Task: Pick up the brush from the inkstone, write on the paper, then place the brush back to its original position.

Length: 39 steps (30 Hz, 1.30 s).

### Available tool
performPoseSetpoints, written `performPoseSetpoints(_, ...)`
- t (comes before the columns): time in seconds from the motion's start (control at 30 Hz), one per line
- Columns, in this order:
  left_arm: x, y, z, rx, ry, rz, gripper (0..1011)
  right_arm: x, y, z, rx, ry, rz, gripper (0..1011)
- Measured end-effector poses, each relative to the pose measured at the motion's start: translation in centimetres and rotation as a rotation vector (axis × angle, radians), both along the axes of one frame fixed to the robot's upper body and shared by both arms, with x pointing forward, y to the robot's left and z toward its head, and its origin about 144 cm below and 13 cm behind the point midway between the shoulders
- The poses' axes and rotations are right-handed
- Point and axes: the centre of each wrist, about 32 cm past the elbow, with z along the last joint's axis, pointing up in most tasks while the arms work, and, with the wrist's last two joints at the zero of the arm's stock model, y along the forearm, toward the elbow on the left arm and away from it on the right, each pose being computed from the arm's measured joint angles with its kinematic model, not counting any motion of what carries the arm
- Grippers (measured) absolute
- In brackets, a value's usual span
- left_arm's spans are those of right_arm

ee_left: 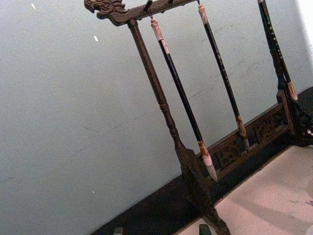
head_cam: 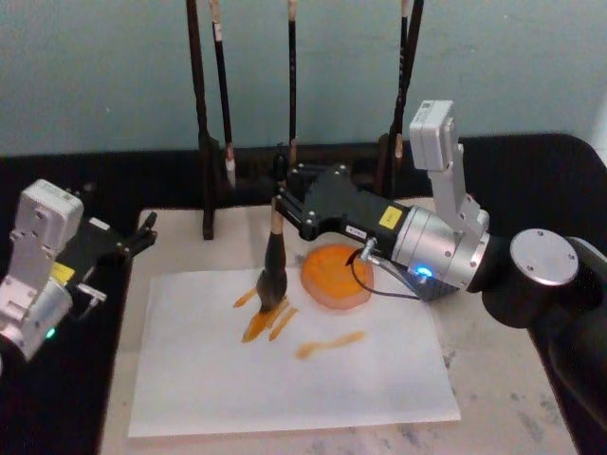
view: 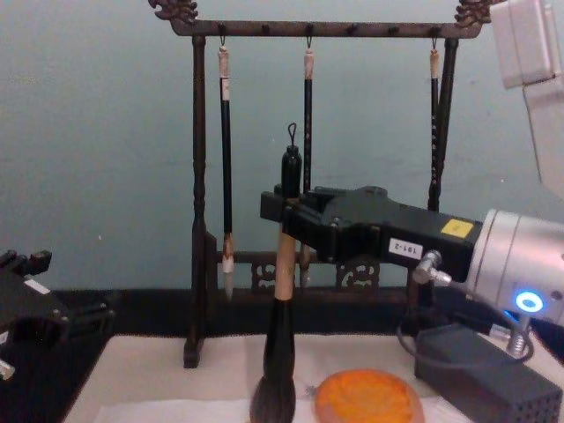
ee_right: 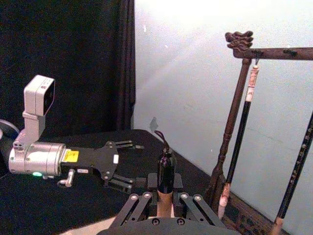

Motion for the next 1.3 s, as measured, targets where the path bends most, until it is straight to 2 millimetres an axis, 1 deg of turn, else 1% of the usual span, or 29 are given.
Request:
performPoseSetpoints(0.3, 0.0, 0.0, 0.0, 0.000, 0.000, 0.000, 1001, 0.0, 0.0, 0.3, 0.000, -0.014, -0.006, 177)
performPoseSetpoints(0.5, 0.0, 0.0, 0.0, 0.000, 0.000, 0.000, 1001, -0.4, 0.4, 0.9, 0.009, -0.037, 0.009, 177)
performPoseSetpoints(0.83, 0.0, 0.0, 0.0, 0.000, 0.000, 0.000, 1001, -1.8, 1.2, 1.6, 0.045, -0.036, 0.074, 177)
performPoseSetpoints(1.1, 0.0, 0.0, 0.0, 0.000, 0.000, 0.000, 1001, -2.6, 1.8, 0.8, 0.063, 0.013, 0.106, 177)
performPoseSetpoints(1.3, 0.0, 0.0, 0.0, 0.000, 0.000, 0.000, 1001, -2.9, 1.9, 0.3, 0.062, 0.036, 0.116, 177)
